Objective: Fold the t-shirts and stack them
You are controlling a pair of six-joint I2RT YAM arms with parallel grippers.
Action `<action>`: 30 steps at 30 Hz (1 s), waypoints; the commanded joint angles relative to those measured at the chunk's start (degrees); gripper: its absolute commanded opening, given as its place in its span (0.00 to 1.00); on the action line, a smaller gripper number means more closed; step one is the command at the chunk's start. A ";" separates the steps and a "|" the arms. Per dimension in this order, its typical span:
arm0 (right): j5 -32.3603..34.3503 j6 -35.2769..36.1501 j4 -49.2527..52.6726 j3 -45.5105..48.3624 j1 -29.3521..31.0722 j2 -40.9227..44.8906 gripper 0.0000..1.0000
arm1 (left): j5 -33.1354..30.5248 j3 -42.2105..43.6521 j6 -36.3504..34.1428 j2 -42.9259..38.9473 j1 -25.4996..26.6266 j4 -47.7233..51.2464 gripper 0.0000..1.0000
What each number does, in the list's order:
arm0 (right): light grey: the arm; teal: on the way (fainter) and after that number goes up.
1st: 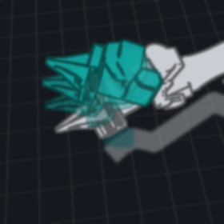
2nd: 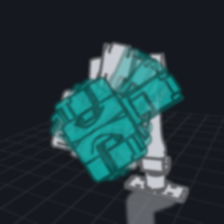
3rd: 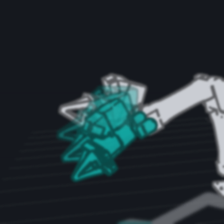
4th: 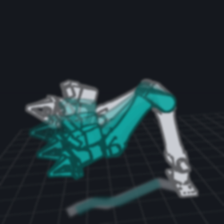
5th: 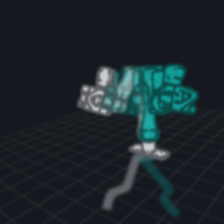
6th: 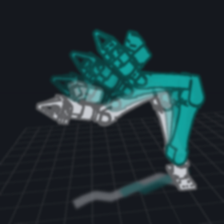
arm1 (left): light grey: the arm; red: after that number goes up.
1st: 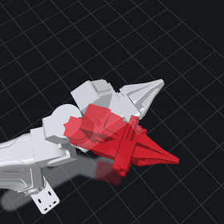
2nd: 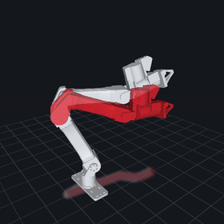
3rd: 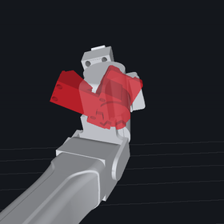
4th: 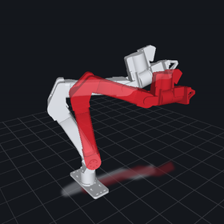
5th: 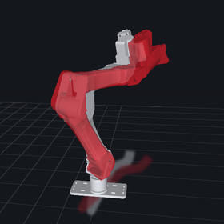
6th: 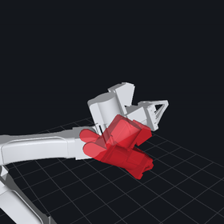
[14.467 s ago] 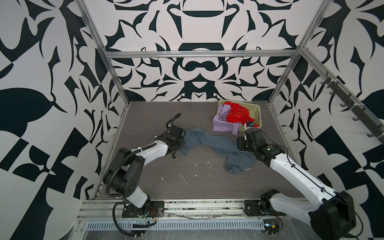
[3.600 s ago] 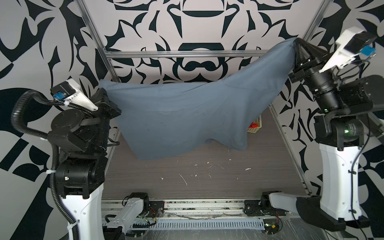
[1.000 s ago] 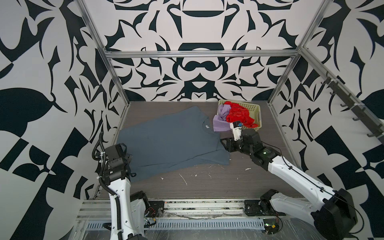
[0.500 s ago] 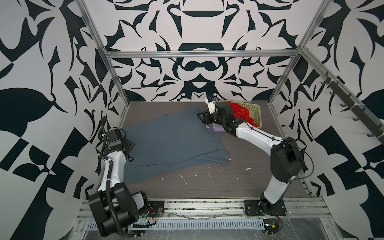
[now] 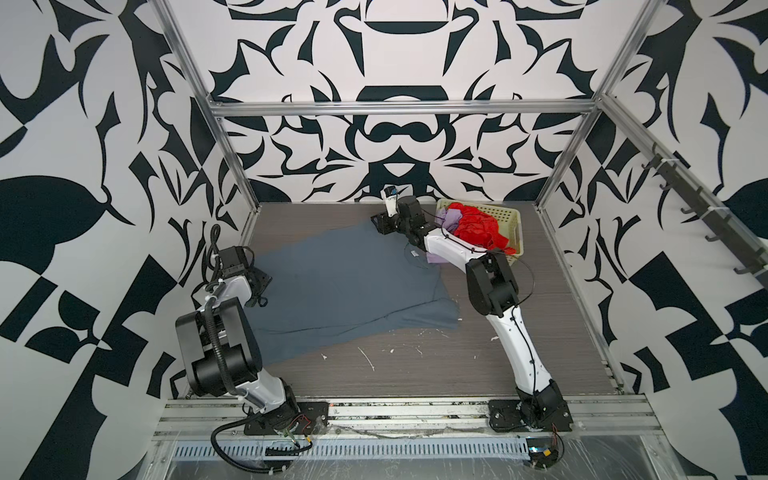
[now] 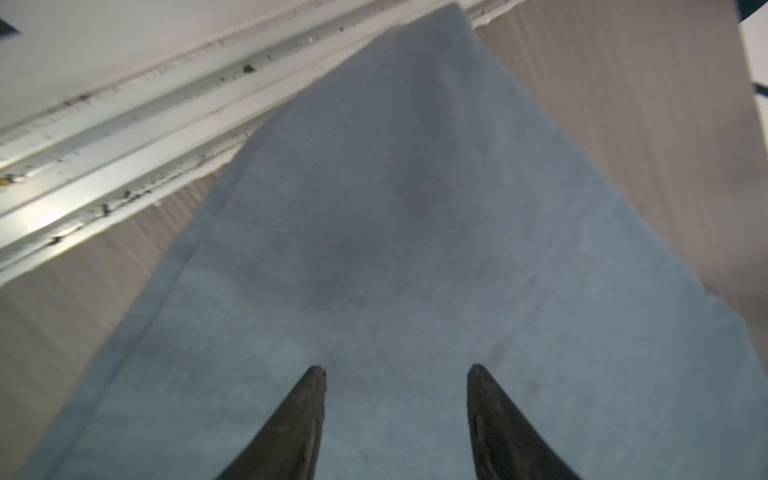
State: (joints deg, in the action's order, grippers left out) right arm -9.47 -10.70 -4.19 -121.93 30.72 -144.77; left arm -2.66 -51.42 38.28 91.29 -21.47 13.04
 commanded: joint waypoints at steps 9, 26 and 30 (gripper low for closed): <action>10.07 3.07 16.01 -25.08 -0.49 -10.88 0.62 | -0.85 -3.37 -2.41 3.03 -0.26 -1.79 0.57; -8.42 -6.40 11.13 -29.98 -6.03 -17.85 0.69 | -3.68 -2.46 -3.78 0.06 -0.34 -0.08 0.57; -12.61 -7.07 11.24 -32.15 -6.02 -20.13 0.64 | -4.97 -2.40 -4.65 -1.01 -0.55 0.69 0.58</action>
State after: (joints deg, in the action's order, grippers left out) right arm -16.14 -16.19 8.25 -150.76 23.33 -166.10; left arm -5.63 -53.67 34.79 92.49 -21.56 12.23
